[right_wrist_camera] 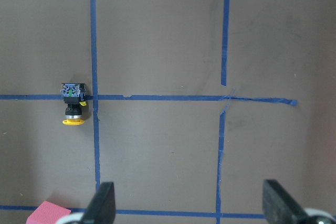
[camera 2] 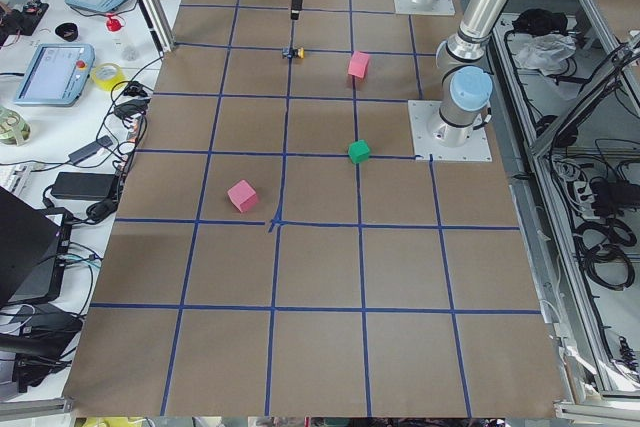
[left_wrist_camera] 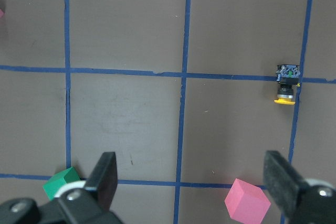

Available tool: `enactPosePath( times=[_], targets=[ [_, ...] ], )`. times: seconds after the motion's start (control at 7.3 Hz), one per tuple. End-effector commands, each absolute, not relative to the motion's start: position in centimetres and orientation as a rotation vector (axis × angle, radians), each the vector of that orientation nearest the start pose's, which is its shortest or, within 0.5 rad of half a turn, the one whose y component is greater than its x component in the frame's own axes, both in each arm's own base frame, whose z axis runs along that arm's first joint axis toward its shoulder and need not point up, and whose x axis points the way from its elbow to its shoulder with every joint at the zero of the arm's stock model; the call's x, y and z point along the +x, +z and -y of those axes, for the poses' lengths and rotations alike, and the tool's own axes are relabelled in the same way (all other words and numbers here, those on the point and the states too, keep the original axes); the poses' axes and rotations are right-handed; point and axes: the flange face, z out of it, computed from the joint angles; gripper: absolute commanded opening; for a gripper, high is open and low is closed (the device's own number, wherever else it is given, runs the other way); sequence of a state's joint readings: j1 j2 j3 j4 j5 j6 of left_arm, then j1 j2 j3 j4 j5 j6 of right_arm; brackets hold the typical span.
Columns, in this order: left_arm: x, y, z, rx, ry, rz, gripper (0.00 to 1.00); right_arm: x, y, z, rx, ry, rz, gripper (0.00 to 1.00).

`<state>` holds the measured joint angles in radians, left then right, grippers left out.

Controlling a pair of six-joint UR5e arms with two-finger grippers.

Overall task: Align button upright
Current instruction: 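Open and raise the right gripper away from the button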

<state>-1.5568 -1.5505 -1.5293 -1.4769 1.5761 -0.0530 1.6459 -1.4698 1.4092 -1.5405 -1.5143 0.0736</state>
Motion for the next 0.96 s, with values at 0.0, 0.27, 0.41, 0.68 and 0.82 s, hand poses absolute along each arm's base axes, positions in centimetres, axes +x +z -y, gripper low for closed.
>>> enactPosePath(
  times=[0.0, 0.27, 0.41, 0.68, 0.82],
  targets=[
    [-12.8, 52.5, 50.3, -0.13, -0.279, -3.124, 1.0, 16.4, 55.4, 51.0, 0.02, -0.053, -3.096, 1.0],
    [-15.7, 48.9, 51.3, -0.128, -0.212, -3.142, 1.0, 16.5, 55.5, 51.1, 0.019, -0.066, -3.085, 1.0],
    [-18.2, 45.6, 51.7, -0.16, -0.264, -3.148, 1.0, 16.3, 55.5, 51.2, 0.022, -0.066, -3.086, 1.0],
    [-21.1, 38.0, 52.0, -0.123, -0.356, -3.151, 1.0, 16.6, 55.2, 51.2, 0.019, -0.058, -3.079, 1.0],
    [-21.8, 36.7, 53.0, -0.201, -0.427, -3.167, 1.0, 16.6, 55.4, 51.0, 0.024, -0.06, -3.079, 1.0]
  ],
)
